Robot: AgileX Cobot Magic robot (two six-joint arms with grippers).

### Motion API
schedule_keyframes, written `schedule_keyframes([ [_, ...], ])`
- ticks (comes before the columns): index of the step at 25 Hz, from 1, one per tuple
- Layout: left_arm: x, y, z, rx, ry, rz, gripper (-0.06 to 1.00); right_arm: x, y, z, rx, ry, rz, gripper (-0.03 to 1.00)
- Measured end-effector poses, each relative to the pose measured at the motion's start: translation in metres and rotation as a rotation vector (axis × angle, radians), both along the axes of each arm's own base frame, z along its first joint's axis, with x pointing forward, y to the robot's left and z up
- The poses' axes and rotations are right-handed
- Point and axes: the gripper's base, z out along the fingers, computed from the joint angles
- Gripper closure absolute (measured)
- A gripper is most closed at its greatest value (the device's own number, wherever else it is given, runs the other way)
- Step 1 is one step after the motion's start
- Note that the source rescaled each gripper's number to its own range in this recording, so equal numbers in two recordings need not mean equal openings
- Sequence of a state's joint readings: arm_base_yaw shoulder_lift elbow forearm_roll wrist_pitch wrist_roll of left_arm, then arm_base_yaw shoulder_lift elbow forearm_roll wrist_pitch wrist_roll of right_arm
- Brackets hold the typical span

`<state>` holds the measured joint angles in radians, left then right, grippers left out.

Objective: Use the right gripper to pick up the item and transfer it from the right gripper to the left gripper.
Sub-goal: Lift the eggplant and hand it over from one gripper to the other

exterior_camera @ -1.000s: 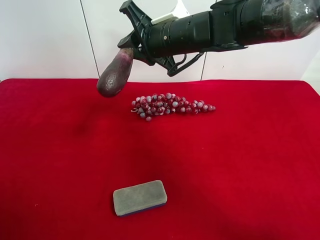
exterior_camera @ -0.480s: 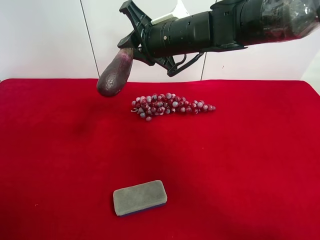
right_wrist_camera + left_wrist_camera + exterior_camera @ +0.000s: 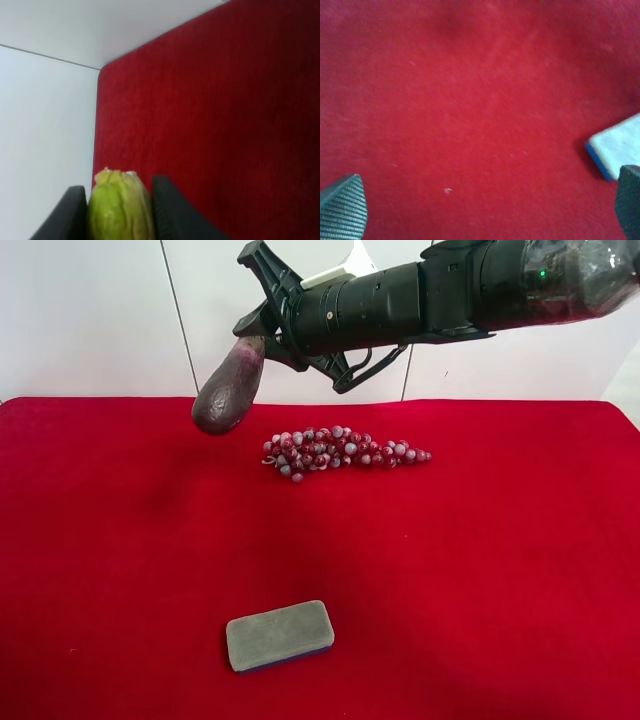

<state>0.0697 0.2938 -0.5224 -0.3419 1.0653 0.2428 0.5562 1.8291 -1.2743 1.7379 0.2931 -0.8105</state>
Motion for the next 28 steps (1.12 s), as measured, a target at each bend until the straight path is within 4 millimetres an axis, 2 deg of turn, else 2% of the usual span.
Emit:
schedule_keyframes([
  [8,0.027,-0.004,0.021,-0.026,0.0,-0.072,-0.06,0.001,-0.001,0.0,-0.004,-0.001,-0.008,0.97],
  [17,0.056,-0.018,0.02,-0.108,0.041,-0.233,0.0,0.001,-0.001,0.0,-0.008,-0.002,-0.015,0.97],
  [28,0.089,-0.033,0.01,-0.021,0.048,-0.349,0.01,0.001,-0.001,0.0,-0.008,-0.002,-0.016,0.97],
])
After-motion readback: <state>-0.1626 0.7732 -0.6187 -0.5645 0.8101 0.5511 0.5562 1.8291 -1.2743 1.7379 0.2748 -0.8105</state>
